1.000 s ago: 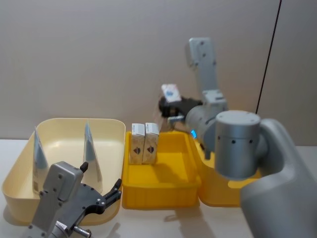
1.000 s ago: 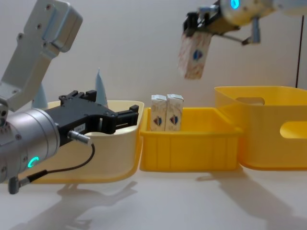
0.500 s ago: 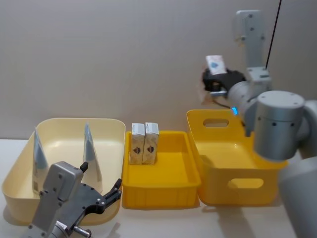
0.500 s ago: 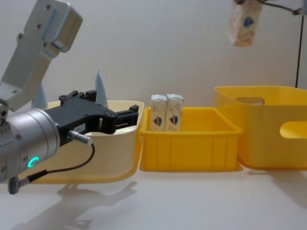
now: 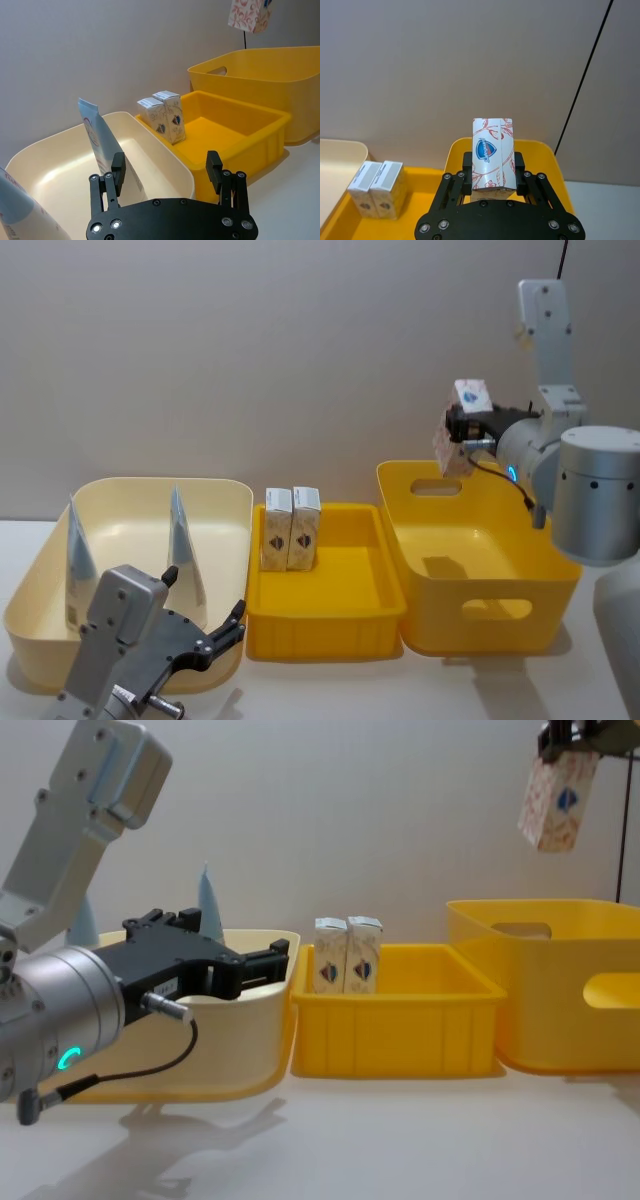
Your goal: Bimanual collaborative sorting of washing and personal care products
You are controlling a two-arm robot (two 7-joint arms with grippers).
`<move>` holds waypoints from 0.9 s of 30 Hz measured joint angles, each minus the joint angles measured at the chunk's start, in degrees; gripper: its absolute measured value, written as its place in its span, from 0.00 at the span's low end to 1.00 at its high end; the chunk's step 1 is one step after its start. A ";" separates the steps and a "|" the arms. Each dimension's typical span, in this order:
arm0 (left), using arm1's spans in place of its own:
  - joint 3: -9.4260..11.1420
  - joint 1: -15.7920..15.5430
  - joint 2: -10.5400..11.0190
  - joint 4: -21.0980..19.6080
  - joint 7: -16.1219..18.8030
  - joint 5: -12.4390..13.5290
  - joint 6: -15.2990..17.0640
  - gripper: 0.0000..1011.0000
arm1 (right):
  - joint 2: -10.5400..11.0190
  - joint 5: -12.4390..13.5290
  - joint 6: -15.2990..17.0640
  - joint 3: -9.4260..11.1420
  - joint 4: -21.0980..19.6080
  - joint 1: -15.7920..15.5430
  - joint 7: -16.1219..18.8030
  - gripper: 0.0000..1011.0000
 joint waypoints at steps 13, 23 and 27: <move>0.00 0.00 0.00 0.00 0.00 0.00 0.00 0.99 | -1.54 2.93 4.32 1.70 1.96 -0.53 3.05 0.50; 0.00 0.00 0.00 0.00 0.00 0.00 0.00 0.99 | -2.04 3.81 5.56 2.22 2.59 -0.70 3.97 0.81; 0.00 0.00 0.00 0.00 0.00 0.00 0.00 0.99 | -2.18 4.00 5.93 2.36 2.74 -0.75 4.22 0.93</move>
